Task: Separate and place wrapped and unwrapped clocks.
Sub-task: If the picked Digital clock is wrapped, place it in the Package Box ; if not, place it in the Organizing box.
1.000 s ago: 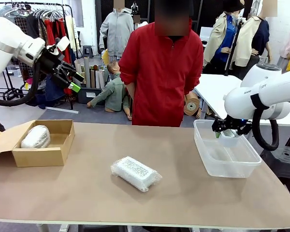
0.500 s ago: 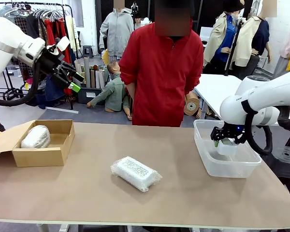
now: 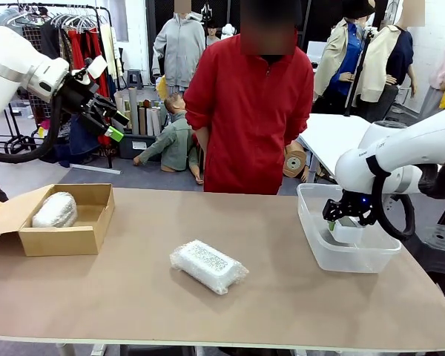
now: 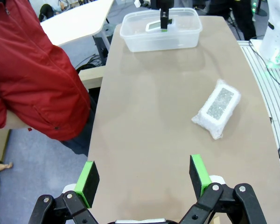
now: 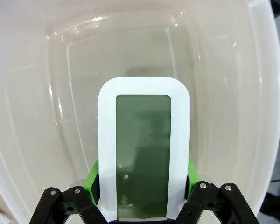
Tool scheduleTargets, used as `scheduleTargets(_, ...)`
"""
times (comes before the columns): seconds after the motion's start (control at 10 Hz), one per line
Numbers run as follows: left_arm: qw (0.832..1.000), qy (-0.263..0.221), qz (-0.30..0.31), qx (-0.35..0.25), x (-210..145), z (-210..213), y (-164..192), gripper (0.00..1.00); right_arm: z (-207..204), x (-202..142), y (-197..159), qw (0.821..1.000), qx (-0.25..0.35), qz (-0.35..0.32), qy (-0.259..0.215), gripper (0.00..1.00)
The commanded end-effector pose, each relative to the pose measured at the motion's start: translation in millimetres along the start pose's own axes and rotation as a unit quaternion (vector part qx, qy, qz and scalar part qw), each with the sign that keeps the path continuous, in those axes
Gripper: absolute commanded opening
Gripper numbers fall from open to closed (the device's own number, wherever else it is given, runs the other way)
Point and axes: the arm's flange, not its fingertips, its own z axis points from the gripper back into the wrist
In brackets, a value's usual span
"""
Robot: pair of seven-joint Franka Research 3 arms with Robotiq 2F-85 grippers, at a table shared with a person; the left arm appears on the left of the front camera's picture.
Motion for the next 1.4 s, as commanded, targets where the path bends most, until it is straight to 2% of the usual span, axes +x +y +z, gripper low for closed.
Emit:
scheduleTargets(0.0, 1.000, 0.000, 0.001, -0.001, 0, 1, -2, 1.00, -1, 8, 0, 1.000, 0.003, 0.010, 0.014, 0.00)
scheduleTargets(0.3, 1.000, 0.000, 0.001, -0.001, 0, 1, -2, 1.00, -10, 6, 3, 0.999, 0.000, 0.013, 0.032, 0.00)
scheduleTargets(0.8, 1.000, 0.000, 0.001, -0.001, 0, 1, -2, 1.00, -3, 2, 4, 0.999, -0.003, 0.015, 0.038, 0.90)
scheduleTargets(0.9, 1.000, 0.000, 0.001, -0.001, 0, 1, -2, 1.00, -1, 1, 4, 0.999, -0.004, 0.016, 0.038, 1.00)
scheduleTargets(1.3, 1.000, 0.000, 0.001, -0.001, 0, 1, -2, 1.00, 5, -1, 4, 0.998, -0.011, 0.037, 0.043, 1.00)
